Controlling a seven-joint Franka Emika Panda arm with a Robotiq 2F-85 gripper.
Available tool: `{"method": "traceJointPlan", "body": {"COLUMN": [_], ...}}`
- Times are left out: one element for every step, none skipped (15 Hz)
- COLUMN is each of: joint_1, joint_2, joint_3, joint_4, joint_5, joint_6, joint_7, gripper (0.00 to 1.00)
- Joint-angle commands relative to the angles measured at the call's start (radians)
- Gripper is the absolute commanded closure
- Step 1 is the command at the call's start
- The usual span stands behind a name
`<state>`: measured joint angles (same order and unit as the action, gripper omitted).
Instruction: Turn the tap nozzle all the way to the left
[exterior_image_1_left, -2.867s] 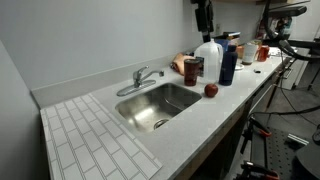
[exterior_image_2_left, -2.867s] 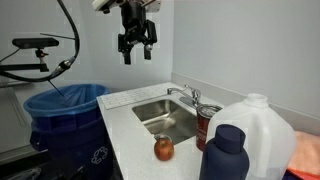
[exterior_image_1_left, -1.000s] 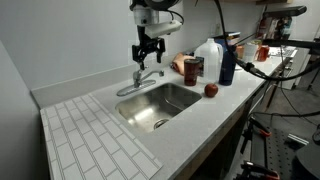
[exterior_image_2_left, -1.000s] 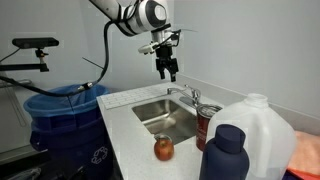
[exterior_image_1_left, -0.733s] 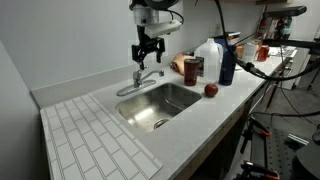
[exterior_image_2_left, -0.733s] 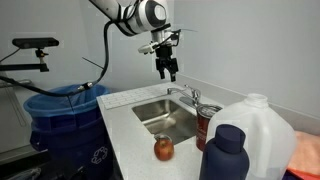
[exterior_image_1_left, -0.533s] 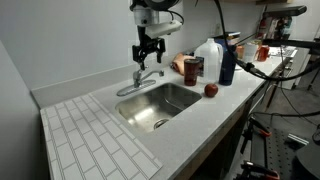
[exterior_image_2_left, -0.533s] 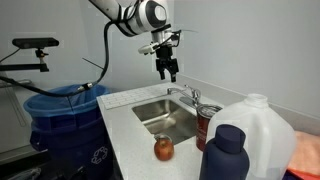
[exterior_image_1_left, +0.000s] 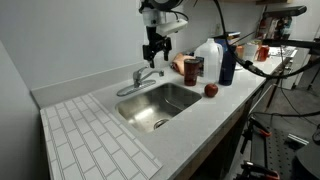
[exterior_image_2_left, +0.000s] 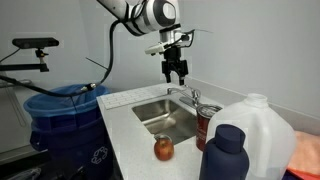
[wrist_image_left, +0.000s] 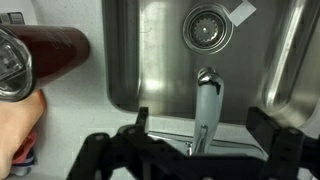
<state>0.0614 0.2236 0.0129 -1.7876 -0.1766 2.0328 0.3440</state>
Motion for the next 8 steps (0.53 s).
{"method": "traceJointPlan", "body": {"joint_1": [-0.024,-0.027,-0.028,-0.025,-0.022,-0.017,-0.013,-0.009], "joint_2": [0.019,0.022,0.026,0.029,0.033,0.039,0.047,0.054], "joint_3": [0.004,0.007,0.007,0.007,0.008,0.006,0.005,0.003], "joint_4": [0.006,0.003,0.001,-0.004,-0.007,-0.012,-0.015,-0.018], "joint_5": [0.105,0.136,0.156,0.169,0.18,0.175,0.17,0.159], "joint_6": [0.014,0.015,0.017,0.026,0.034,0.052,0.069,0.09], "joint_7": [-0.113,-0.128,-0.137,-0.139,-0.138,-0.128,-0.116,-0.108], "gripper": [0.0,0.0,0.0,0.0,0.0,0.0,0.0,0.0]}}
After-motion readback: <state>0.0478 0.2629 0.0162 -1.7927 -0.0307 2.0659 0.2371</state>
